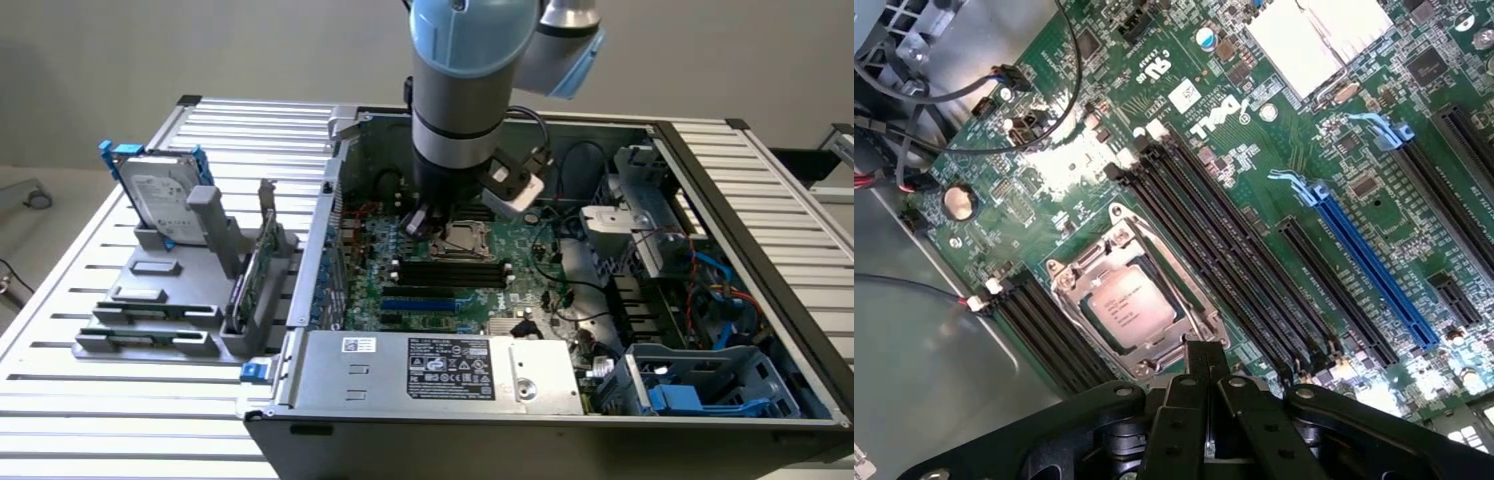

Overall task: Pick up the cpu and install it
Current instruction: 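Install the first cpu locking lever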

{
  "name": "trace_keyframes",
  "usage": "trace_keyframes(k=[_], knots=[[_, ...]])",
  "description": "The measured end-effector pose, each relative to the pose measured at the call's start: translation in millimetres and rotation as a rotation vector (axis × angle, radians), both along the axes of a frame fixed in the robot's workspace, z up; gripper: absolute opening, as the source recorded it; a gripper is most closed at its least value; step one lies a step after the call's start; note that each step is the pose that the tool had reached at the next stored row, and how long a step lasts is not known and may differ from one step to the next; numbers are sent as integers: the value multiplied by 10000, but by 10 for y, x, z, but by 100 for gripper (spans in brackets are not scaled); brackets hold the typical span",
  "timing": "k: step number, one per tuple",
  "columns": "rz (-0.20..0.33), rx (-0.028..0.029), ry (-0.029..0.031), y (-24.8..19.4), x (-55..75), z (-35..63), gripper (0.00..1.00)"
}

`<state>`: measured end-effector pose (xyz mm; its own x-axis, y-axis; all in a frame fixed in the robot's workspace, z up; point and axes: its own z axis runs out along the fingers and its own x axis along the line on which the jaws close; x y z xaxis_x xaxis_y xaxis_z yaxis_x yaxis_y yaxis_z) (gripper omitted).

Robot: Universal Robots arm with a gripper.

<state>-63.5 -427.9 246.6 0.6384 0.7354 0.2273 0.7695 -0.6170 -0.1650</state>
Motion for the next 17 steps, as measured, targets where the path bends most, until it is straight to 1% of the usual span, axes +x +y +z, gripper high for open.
trace_keyframes(k=[1,3,4,7,9,11,17], knots=[[-1,-12,26,0,-1,-4,11],[-2,-16,30,-1,-1,-9,11],[-1,-15,46,0,0,-12,11],[-1,-14,136,0,-3,-25,11],[0,-15,176,0,-7,-36,11],[-1,-17,192,2,-15,-50,11],[0,-19,193,38,-75,-92,11]])
